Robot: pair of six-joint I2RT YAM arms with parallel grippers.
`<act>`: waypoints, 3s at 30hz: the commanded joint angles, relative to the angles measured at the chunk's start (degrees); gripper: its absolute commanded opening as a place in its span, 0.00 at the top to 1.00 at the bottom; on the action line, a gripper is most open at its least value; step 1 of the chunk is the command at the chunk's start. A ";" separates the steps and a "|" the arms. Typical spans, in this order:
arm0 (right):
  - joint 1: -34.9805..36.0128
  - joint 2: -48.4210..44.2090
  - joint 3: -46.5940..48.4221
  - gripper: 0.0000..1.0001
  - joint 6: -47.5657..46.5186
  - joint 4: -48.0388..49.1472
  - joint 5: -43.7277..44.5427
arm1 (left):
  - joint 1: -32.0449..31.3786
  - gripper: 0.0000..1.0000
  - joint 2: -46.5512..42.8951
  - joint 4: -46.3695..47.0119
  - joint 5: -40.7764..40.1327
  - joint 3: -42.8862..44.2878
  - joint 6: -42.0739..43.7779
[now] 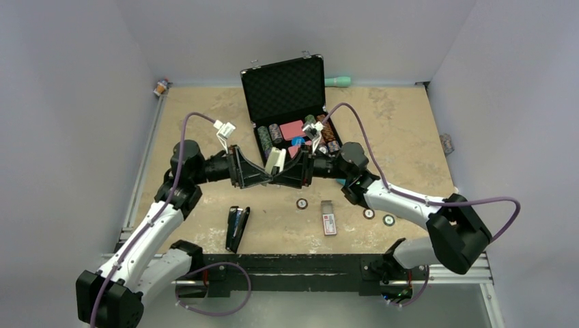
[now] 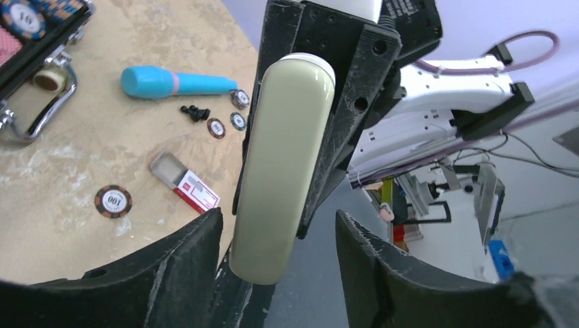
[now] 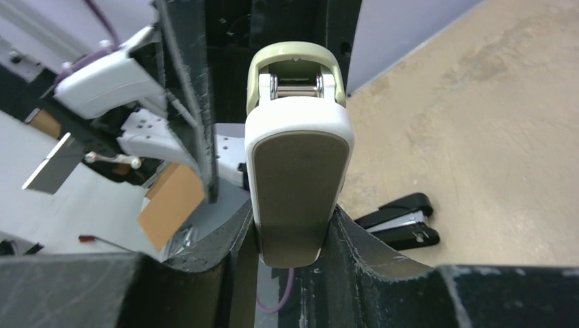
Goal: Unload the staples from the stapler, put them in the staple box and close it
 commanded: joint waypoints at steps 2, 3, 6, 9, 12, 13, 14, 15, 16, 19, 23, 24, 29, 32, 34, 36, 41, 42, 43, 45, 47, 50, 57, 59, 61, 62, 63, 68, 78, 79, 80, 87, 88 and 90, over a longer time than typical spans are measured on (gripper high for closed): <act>0.26 -1.67 4.83 1.00 -7.40 -18.33 10.38 | -0.46 0.22 -2.69 -17.98 -10.13 3.37 7.97; 0.30 -1.57 5.04 1.00 -7.90 -21.04 11.91 | -0.46 0.19 -3.19 -19.89 -11.82 3.43 8.84; 0.37 -1.27 5.78 1.00 -8.09 -28.85 16.79 | -0.45 0.14 -4.63 -25.56 -18.10 3.29 10.93; 1.20 -0.22 8.96 1.00 -8.44 -39.41 22.51 | -0.46 0.18 -6.15 -29.62 -23.62 1.59 12.01; 4.09 1.17 13.67 1.00 -8.76 -49.48 30.20 | -0.70 0.37 -6.58 -30.49 -23.96 -1.09 12.66; 5.01 1.70 15.05 1.00 -8.27 -52.38 32.60 | -0.79 0.44 -6.58 -30.85 -24.49 -1.87 12.69; 5.72 2.45 16.06 1.00 -7.50 -54.14 33.76 | -0.92 0.52 -6.81 -30.89 -24.78 -2.93 12.46; 5.81 3.25 16.78 1.00 -6.38 -55.55 34.06 | -1.05 0.62 -7.12 -30.60 -25.13 -3.93 11.81; 5.83 4.07 17.20 1.00 -5.17 -56.40 33.53 | -1.26 0.72 -7.62 -30.24 -25.50 -5.13 10.90; 5.93 7.62 18.20 1.00 -3.10 -57.50 31.56 | -2.49 0.95 -9.02 -28.40 -27.56 -8.60 7.09; 6.78 13.86 22.46 1.00 -2.64 -63.08 31.91 | -4.58 1.00 -9.71 -28.03 -31.65 -11.19 4.18; 7.18 15.12 23.20 1.00 -2.76 -64.79 32.16 | -4.86 1.00 -9.92 -27.53 -31.96 -11.54 3.64; 8.57 16.90 24.41 1.00 -2.22 -66.28 32.57 | -6.04 1.00 -9.62 -25.99 -34.29 -12.08 1.95; 8.64 15.90 23.70 1.00 -1.22 -65.54 32.27 | -6.54 1.00 -7.91 -23.52 -34.37 -13.03 0.73; 8.74 15.28 23.49 1.00 -0.90 -65.23 32.01 | -7.38 1.00 -6.34 -21.18 -34.30 -13.57 -0.34; 8.96 14.78 23.47 1.00 -0.79 -65.25 31.98 | -8.61 1.00 -4.77 -18.59 -34.50 -14.04 -1.59; 9.19 14.28 23.23 1.00 -0.79 -65.28 31.86 | -11.64 1.00 -1.05 -12.69 -35.68 -14.59 -4.45; 9.19 14.26 23.09 1.00 -0.67 -65.30 31.96 | -12.47 1.00 -0.50 -12.39 -36.03 -14.21 -4.59; 9.19 14.20 22.97 1.00 -0.66 -65.33 32.06 | -13.03 1.00 -0.08 -12.26 -36.37 -13.88 -4.61; 9.28 13.98 22.74 1.00 -0.64 -65.25 32.07 | -14.19 1.00 0.84 -11.80 -36.87 -13.45 -4.69; 9.26 13.75 22.73 1.00 -0.74 -65.20 32.07 | -15.29 1.00 1.60 -11.67 -37.70 -13.23 -4.68; 9.26 13.33 23.05 1.00 -0.95 -65.45 32.25 | -16.16 1.00 1.67 -11.40 -38.88 -13.70 -5.01; 9.34 13.15 23.51 1.00 -1.19 -65.25 31.44 | -16.54 1.00 1.85 -10.47 -39.02 -13.81 -5.08; 9.37 13.01 23.72 1.00 -1.32 -65.39 31.22 | -16.65 1.00 2.35 -10.38 -39.15 -13.74 -4.89; 9.32 12.72 23.78 1.00 -1.36 -65.32 30.96 | -16.72 1.00 2.81 -10.23 -39.30 -13.84 -4.81; 9.34 12.58 23.74 1.00 -1.33 -65.32 30.89 | -16.71 1.00 2.97 -10.22 -39.42 -13.90 -4.73; 9.33 12.36 23.74 1.00 -1.28 -65.29 30.78 | -16.79 1.00 3.05 -10.27 -39.56 -13.97 -4.59; 9.59 11.34 23.08 1.00 -1.01 -64.69 29.72 | -16.72 1.00 3.21 -10.97 -40.03 -14.02 -3.95; 10.22 11.10 21.91 1.00 -0.49 -62.40 27.10 | -16.76 1.00 5.57 -8.69 -39.77 -14.44 -3.39; 10.30 11.11 21.82 1.00 -0.46 -62.24 27.07 | -16.76 1.00 5.56 -8.06 -39.65 -14.46 -3.39; 10.31 11.10 21.73 1.00 -0.41 -62.23 27.18 | -16.76 1.00 5.50 -7.81 -39.48 -14.46 -3.44; 10.34 11.66 21.54 1.00 -0.27 -62.17 28.28 | -16.66 1.00 2.80 -4.59 -37.01 -15.41 -3.78; 10.34 11.93 21.62 1.00 -0.29 -62.20 28.36 | -16.77 1.00 2.46 -3.82 -36.57 -15.69 -3.90; 10.34 12.27 21.71 1.00 -0.27 -62.24 28.51 | -16.78 1.00 2.19 -1.64 -35.61 -16.34 -4.35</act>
